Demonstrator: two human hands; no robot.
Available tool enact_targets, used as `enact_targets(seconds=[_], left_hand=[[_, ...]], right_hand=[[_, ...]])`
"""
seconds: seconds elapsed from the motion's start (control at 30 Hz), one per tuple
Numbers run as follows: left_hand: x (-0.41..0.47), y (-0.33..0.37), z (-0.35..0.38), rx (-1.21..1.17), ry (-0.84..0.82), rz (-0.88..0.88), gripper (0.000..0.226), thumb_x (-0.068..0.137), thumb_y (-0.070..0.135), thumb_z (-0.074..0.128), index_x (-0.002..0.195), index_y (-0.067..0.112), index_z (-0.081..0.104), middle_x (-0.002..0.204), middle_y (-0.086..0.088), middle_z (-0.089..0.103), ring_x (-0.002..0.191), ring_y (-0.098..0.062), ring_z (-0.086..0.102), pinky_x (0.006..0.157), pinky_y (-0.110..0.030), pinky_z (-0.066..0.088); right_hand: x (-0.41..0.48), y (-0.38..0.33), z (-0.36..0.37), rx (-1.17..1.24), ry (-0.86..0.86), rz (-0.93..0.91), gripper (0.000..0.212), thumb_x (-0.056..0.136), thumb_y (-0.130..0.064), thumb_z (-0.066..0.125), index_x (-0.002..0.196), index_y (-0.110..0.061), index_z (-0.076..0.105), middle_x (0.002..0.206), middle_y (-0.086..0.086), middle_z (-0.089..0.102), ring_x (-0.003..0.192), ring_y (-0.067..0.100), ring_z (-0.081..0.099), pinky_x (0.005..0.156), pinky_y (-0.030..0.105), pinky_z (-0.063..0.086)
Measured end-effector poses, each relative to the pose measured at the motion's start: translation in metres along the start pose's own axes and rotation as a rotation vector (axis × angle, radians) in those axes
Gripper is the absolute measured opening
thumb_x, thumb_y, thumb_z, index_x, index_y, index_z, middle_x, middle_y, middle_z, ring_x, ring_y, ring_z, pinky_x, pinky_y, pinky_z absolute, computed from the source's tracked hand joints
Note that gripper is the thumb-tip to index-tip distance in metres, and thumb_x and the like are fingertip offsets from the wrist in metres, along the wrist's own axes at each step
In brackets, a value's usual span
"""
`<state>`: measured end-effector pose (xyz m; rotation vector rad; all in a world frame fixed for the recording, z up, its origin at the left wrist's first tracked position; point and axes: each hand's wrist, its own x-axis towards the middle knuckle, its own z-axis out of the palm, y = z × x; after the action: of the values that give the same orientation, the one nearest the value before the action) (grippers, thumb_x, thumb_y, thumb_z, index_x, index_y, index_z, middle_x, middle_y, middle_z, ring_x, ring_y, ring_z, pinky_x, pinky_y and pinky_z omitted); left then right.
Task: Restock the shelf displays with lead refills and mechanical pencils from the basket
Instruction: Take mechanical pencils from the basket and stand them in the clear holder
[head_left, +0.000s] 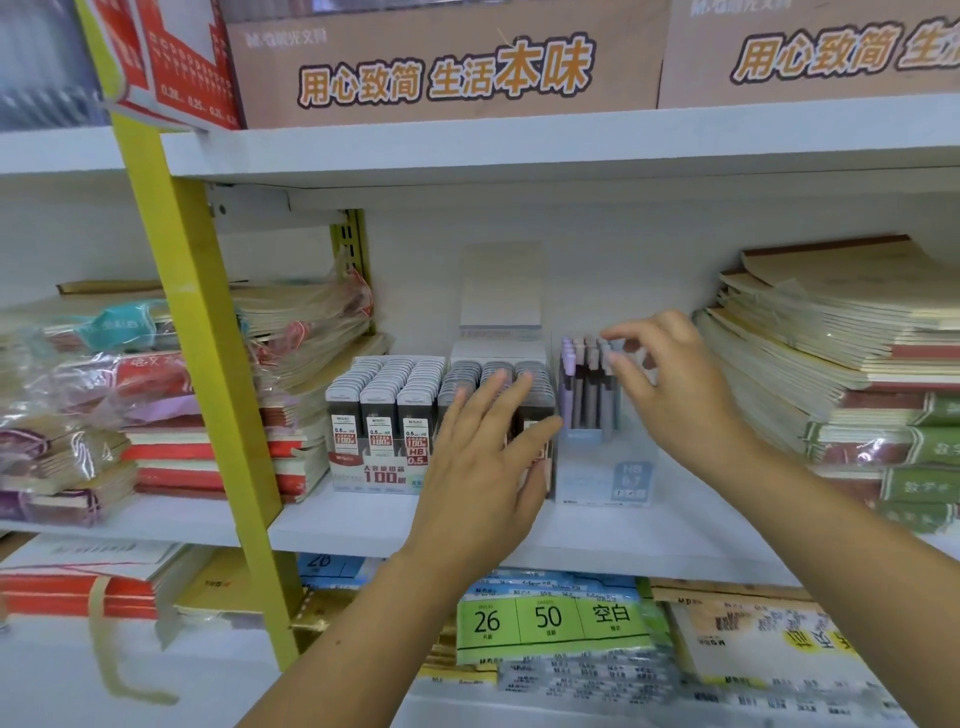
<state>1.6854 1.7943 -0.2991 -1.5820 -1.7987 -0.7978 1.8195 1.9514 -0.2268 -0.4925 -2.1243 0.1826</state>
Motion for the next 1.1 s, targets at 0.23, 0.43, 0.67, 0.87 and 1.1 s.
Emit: enact_targets(seconds=[0.23, 0.43, 0.67, 0.87, 1.1], left_hand=[[-0.125, 0.015, 0.021, -0.208, -0.001, -0.106, 0.030, 0.092, 0.022, 0.050, 0.112, 0.016, 0.072, 0.115, 0.001, 0.069, 0.106, -0.016, 0.056, 0.093, -0.018, 0.039], [-0.298, 0.028, 0.087, -0.386, -0.569, -0.558, 0.026, 0.099, 0.018, 0.055, 0.121, 0.022, 0.068, 0.123, 0.001, 0.065, 0.110, -0.019, 0.060, 0.088, -0.033, 0.053], [-0.450, 0.014, 0.146, -0.406, -1.159, -1.158, 0.043, 0.097, 0.026, 0.062, 0.138, 0.014, 0.055, 0.137, -0.007, 0.062, 0.121, -0.022, 0.060, 0.097, -0.025, 0.041], [-0.486, 0.021, 0.186, -0.414, -1.249, -1.371, 0.043, 0.094, 0.025, 0.063, 0.135, 0.013, 0.058, 0.134, -0.006, 0.065, 0.121, -0.023, 0.060, 0.092, -0.023, 0.041], [-0.501, 0.029, 0.218, -0.522, -1.207, -1.579, 0.028, 0.093, 0.027, 0.065, 0.120, 0.021, 0.066, 0.116, 0.006, 0.070, 0.099, -0.014, 0.063, 0.086, -0.023, 0.045]], right_hand=[[-0.144, 0.002, 0.001, 0.385, -0.166, 0.127, 0.021, 0.092, -0.016, 0.060, 0.097, -0.036, 0.063, 0.085, -0.017, 0.061, 0.072, 0.009, 0.055, 0.063, 0.013, 0.041], [-0.315, 0.052, 0.108, 0.249, -0.965, 0.602, 0.011, 0.095, -0.021, 0.057, 0.101, -0.030, 0.059, 0.108, -0.003, 0.064, 0.094, 0.015, 0.062, 0.076, 0.026, 0.047], [-0.505, 0.075, 0.192, 0.143, -1.295, 1.038, 0.043, 0.093, -0.024, 0.063, 0.133, -0.015, 0.051, 0.133, 0.007, 0.057, 0.113, 0.020, 0.058, 0.078, 0.019, 0.039], [-0.536, 0.079, 0.249, 0.113, -1.262, 1.070, 0.055, 0.091, -0.033, 0.065, 0.139, -0.015, 0.046, 0.136, 0.009, 0.054, 0.116, 0.024, 0.057, 0.093, 0.029, 0.045], [-0.546, 0.049, 0.303, 0.054, -1.284, 0.916, 0.066, 0.089, -0.045, 0.064, 0.141, -0.017, 0.036, 0.141, 0.010, 0.040, 0.120, 0.030, 0.049, 0.092, 0.041, 0.047]])
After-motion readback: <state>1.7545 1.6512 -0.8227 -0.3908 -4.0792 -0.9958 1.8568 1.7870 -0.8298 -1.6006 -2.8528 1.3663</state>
